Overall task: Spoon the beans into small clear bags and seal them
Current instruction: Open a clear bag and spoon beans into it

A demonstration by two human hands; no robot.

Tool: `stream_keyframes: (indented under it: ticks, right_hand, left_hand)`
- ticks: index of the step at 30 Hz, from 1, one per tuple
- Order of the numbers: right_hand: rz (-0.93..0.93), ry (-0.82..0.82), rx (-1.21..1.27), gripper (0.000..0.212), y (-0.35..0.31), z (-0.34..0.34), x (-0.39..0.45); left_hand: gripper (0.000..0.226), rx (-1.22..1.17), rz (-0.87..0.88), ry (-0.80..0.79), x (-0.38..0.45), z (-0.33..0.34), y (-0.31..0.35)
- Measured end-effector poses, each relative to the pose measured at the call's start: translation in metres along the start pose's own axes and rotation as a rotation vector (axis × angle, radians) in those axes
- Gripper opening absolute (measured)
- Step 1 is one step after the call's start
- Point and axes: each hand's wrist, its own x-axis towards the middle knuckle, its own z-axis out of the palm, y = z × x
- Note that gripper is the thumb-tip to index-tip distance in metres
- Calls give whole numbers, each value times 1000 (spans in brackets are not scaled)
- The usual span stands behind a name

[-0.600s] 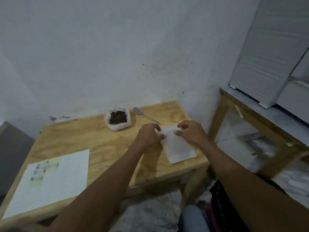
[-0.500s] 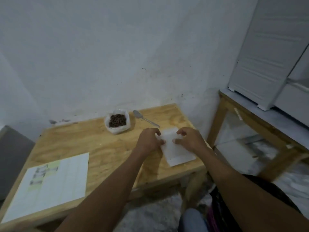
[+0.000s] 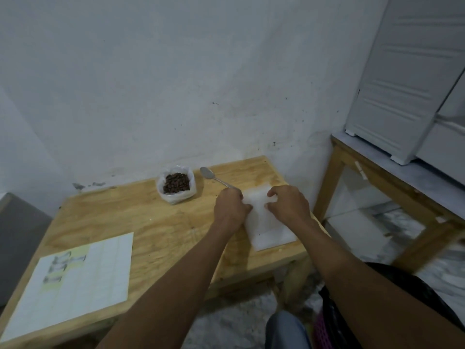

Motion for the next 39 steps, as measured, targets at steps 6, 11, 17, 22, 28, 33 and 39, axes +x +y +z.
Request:
stream_keyframes:
  ticks: [6, 11, 17, 22, 28, 33, 39]
  right_hand:
    - [31, 117, 404, 17, -11, -17, 6]
    - [122, -3, 926, 20, -35, -50, 7]
    - [12, -268, 1031, 6, -77, -81, 8]
    - [-110, -350, 877, 17, -114, -78, 2]
    - [-152, -291, 837, 23, -150, -60, 0]
    - [-200, -261, 897, 26, -170, -45, -2]
    - [-191, -317, 991, 21, -182, -38, -6]
  left_hand:
    - [13, -719, -224, 121, 5, -14, 4]
    - [28, -1091, -269, 34, 10, -55, 4]
    - [36, -1060, -144, -26, 11, -104, -10]
    - [36, -1030, -83, 62, 3, -131, -21]
    - [14, -767, -19, 318, -3, -143, -39]
    - [27, -823, -29, 338, -7, -155, -42]
    - [14, -1149, -118, 202, -17, -171, -50]
